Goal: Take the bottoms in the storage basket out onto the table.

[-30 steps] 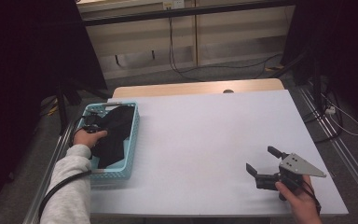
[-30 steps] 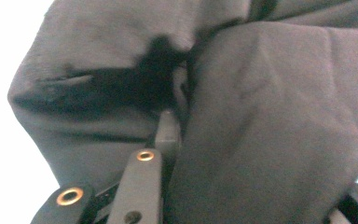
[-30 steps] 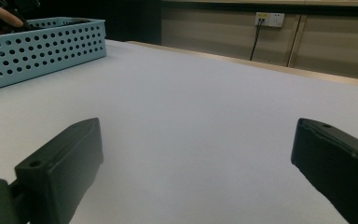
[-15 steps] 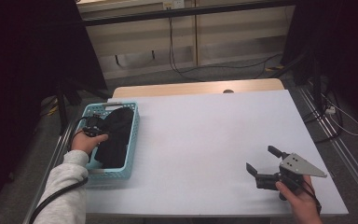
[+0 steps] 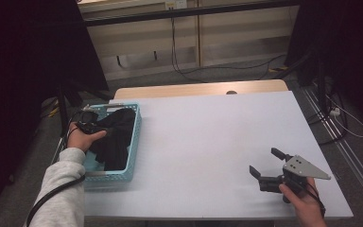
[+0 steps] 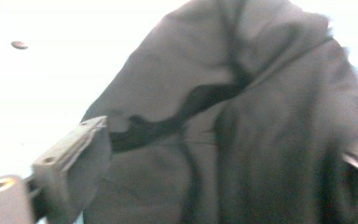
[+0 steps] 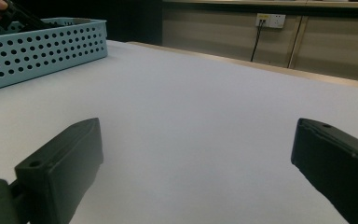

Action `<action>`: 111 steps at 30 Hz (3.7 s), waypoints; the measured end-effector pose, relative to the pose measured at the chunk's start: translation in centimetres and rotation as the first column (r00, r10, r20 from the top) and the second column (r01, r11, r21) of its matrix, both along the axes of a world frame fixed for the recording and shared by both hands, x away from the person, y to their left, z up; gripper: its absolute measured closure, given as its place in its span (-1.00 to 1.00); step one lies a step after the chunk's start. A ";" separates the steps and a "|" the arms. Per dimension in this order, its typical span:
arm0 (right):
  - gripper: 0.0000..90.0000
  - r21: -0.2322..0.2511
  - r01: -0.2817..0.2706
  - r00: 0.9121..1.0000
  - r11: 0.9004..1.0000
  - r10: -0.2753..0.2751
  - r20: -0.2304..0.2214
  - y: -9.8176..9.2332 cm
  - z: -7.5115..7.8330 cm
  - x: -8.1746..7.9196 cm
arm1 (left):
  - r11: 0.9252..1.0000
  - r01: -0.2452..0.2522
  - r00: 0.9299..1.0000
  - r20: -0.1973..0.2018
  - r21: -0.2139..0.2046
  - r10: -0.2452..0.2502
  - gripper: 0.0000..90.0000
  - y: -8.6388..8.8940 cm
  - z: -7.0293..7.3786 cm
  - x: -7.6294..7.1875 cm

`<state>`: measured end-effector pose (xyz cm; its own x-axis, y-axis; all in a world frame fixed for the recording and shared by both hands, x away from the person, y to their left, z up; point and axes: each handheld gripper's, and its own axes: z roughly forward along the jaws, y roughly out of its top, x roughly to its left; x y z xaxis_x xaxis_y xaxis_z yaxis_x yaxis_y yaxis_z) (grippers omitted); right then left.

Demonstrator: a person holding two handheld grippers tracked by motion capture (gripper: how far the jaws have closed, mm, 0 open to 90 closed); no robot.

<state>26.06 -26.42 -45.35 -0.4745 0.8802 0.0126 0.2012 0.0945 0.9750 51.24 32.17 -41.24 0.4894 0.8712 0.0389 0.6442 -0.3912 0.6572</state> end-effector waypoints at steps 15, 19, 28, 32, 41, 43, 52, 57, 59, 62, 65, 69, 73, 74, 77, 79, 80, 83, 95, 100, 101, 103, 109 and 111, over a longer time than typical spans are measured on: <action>-0.97 -0.002 -0.010 1.000 1.000 0.010 -0.011 0.1 -0.1 0.0 | 1.000 -0.005 0.999 -0.048 0.001 0.005 -1.00 -1.2 -4.3 1.8; -0.97 -0.003 -0.013 1.000 1.000 0.013 -0.012 0.1 -0.2 0.0 | 1.000 -0.009 0.998 -0.059 -0.002 0.009 -0.99 -1.4 -4.3 1.6; -0.97 -0.005 -0.018 1.000 1.000 0.018 -0.006 0.3 0.0 -0.1 | 1.000 0.006 0.996 -0.085 -0.014 -0.007 -0.51 -2.3 -3.6 0.6; -0.97 -0.005 -0.017 1.000 1.000 0.017 -0.001 0.2 0.0 -0.1 | 1.000 0.015 0.995 -0.096 -0.021 -0.017 -0.07 -2.9 -3.2 0.2; -0.97 -0.007 -0.014 1.000 1.000 0.014 -0.009 0.1 -0.1 0.0 | 0.991 -0.021 0.980 -0.200 -0.135 -0.006 0.56 -2.7 -2.7 -0.1; -0.97 -0.005 -0.011 1.000 1.000 0.011 -0.012 0.1 -0.1 0.1 | 0.992 -0.029 0.979 -0.206 -0.124 0.003 0.59 -2.8 -2.5 -0.2; -0.97 -0.009 -0.005 1.000 1.000 0.005 -0.012 -0.1 -0.2 0.2 | 0.987 -0.039 0.975 -0.224 -0.156 0.003 0.62 -2.3 0.3 -0.7; -0.97 -0.001 -0.002 1.000 1.000 0.002 -0.014 0.0 -0.2 0.3 | 0.981 -0.044 0.982 -0.191 -0.191 0.007 0.63 -1.8 3.0 -0.9; -0.97 -0.005 -0.008 1.000 1.000 0.008 -0.009 0.0 -0.1 0.2 | 0.980 -0.036 0.985 -0.174 -0.194 0.002 0.63 -1.6 4.1 -1.0; -0.97 -0.007 -0.009 1.000 1.000 0.009 -0.009 0.1 -0.1 0.2 | 0.978 -0.027 0.989 -0.146 -0.207 -0.004 0.63 -1.5 5.8 -1.2; -0.97 -0.006 -0.008 1.000 1.000 0.008 -0.011 0.1 -0.1 0.2 | 0.972 -0.025 0.995 -0.104 -0.232 0.001 0.63 -1.5 7.2 -1.5; -0.97 -0.007 -0.006 1.000 1.000 0.006 -0.009 0.1 -0.1 0.2 | 0.966 -0.014 0.998 -0.060 -0.260 -0.002 0.63 -1.4 8.8 -1.7; -0.97 -0.007 -0.007 1.000 1.000 0.007 -0.010 0.2 -0.1 0.2 | 0.963 0.010 1.000 -0.020 -0.269 -0.016 0.63 -1.7 10.0 -2.0; -0.97 -0.007 -0.008 1.000 1.000 0.008 -0.011 0.2 -0.1 0.2 | 0.960 0.015 1.000 -0.007 -0.278 -0.017 0.63 -1.8 10.2 -2.0; -0.97 -0.008 -0.008 1.000 1.000 0.008 -0.010 0.2 -0.1 0.2 | 0.958 0.043 0.999 0.022 -0.285 -0.039 0.63 -2.4 10.9 -2.3; -0.97 -0.008 -0.007 1.000 1.000 0.007 -0.010 0.2 -0.1 0.2 | 0.953 0.071 0.997 0.043 -0.295 -0.061 0.63 -3.0 11.5 -2.4; -0.97 -0.008 -0.008 1.000 1.000 0.008 -0.010 0.2 -0.1 0.2 | 0.949 0.086 0.996 0.060 -0.304 -0.071 0.63 -3.4 11.8 -2.6; -0.97 -0.008 -0.008 1.000 1.000 0.008 -0.011 0.2 -0.2 0.2 | 0.938 0.122 0.991 0.093 -0.324 -0.096 0.63 -4.4 12.7 -2.8; -0.97 -0.012 -0.010 1.000 1.000 0.010 -0.009 0.3 -0.2 0.2 | 0.887 0.299 0.952 0.169 -0.352 -0.253 0.63 -11.0 14.3 -4.3; -0.97 -0.008 -0.005 1.000 1.000 0.005 -0.007 0.2 -0.1 0.2 | 0.863 0.358 0.932 0.189 -0.355 -0.309 0.63 -14.0 14.6 -5.1; -0.97 -0.008 -0.005 1.000 1.000 0.005 -0.008 0.1 -0.1 0.2 | 0.861 0.366 0.929 0.193 -0.354 -0.316 0.63 -14.4 14.6 -5.2; -0.97 -0.007 -0.004 1.000 1.000 0.004 -0.007 0.1 -0.1 0.2 | 0.852 0.380 0.924 0.194 -0.361 -0.330 0.63 -15.5 14.3 -5.5; -0.97 -0.007 -0.007 1.000 1.000 0.007 -0.007 0.1 -0.1 0.1 | 0.825 0.415 0.910 0.186 -0.384 -0.371 0.62 -17.8 12.4 -6.2; -0.97 -0.009 -0.004 1.000 1.000 0.004 -0.002 0.1 0.0 0.1 | 0.818 0.430 0.903 0.182 -0.381 -0.390 0.62 -18.5 11.5 -6.4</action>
